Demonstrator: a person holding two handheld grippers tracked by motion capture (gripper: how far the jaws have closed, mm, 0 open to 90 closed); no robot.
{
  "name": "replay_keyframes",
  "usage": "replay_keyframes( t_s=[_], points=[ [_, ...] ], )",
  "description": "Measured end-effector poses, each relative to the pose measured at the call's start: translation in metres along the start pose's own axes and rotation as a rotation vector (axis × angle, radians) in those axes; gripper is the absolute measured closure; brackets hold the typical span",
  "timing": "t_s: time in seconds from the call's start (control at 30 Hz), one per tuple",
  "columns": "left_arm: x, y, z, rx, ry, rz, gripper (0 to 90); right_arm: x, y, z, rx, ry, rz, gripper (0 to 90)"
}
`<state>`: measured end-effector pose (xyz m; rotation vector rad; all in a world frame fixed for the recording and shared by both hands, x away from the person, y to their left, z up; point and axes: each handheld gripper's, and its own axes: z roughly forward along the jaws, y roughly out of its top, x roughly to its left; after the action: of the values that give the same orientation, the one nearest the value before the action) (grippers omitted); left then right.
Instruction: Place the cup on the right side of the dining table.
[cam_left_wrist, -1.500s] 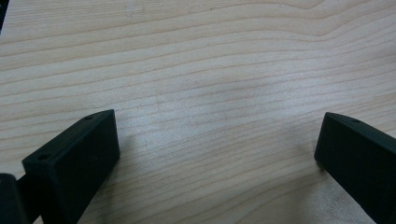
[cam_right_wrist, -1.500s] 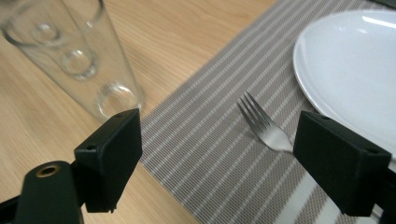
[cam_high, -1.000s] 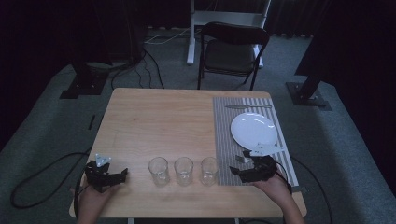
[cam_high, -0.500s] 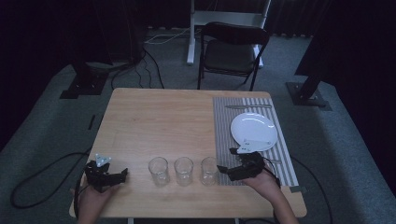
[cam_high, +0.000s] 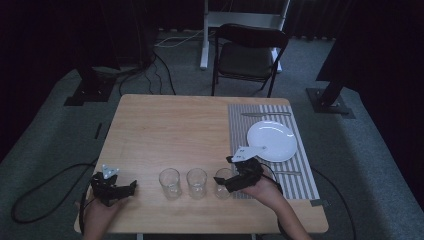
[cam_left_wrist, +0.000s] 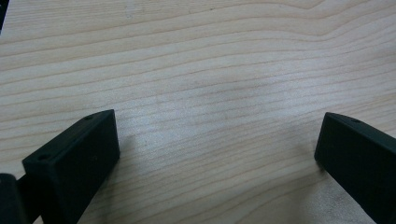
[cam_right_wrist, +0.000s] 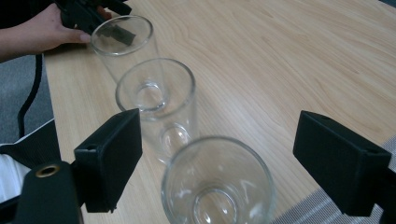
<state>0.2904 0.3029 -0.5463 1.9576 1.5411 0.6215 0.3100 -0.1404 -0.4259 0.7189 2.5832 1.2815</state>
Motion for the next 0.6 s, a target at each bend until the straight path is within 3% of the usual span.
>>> replay_keyframes(
  t_s=[0.6],
  points=[
    [0.000,0.000,0.000,-0.001,-0.001,0.000,0.3,0.022,0.030,0.044,0.043,0.075,-0.057,15.2]
  ],
)
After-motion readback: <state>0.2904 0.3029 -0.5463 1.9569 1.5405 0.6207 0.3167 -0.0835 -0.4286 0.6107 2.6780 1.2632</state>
